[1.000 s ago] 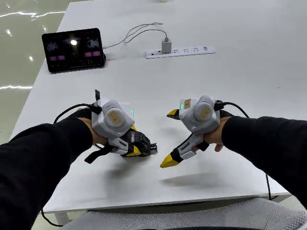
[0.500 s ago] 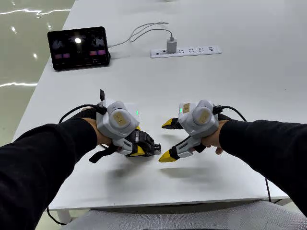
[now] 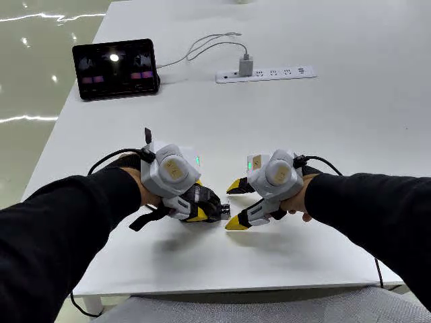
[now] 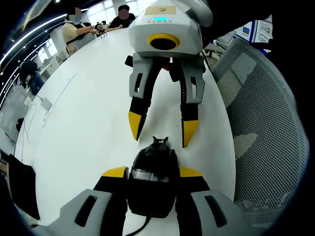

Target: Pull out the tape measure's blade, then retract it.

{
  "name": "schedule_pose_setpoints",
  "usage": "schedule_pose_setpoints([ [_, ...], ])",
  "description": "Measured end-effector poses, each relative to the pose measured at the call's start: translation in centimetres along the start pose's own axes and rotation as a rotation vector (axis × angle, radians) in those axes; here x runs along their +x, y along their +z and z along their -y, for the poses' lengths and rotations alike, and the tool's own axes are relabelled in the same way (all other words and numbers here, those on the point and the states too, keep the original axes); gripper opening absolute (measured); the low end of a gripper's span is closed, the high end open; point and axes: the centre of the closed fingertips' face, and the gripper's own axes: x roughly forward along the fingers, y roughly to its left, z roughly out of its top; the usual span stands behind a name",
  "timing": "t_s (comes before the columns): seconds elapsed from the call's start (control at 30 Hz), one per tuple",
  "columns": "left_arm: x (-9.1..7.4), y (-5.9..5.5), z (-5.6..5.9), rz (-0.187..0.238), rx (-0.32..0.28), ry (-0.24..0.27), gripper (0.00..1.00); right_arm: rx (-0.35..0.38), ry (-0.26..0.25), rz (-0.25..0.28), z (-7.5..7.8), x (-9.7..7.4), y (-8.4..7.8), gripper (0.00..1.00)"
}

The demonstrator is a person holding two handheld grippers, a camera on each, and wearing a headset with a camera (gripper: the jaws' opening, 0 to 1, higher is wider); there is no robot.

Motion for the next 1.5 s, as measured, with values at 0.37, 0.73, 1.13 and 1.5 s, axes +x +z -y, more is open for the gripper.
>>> schedule_pose_setpoints([
  [0.37,0.02,-0.11,-0.04,0.003,0.0,-0.006,0.32,-0.007,-0.002,-0.012,0.18,0.61,0.07,0.23],
  [0.73,-0.02,-0.13,-0.16,0.005,0.0,-0.005,0.32,-0.107,0.021,-0.074,0.05,0.79,-0.05,0.12],
  [1.13,-0.04,-0.23,-0.26,0.001,-0.004,-0.007,0.31,-0.04,0.026,-0.043,0.2,0.66,-0.23,0.1],
  [1.5,-0.13,-0.29,-0.2,-0.007,0.002,-0.011,0.31,-0.028,0.038,-0.051,0.14,0.31,-0.57,0.09],
])
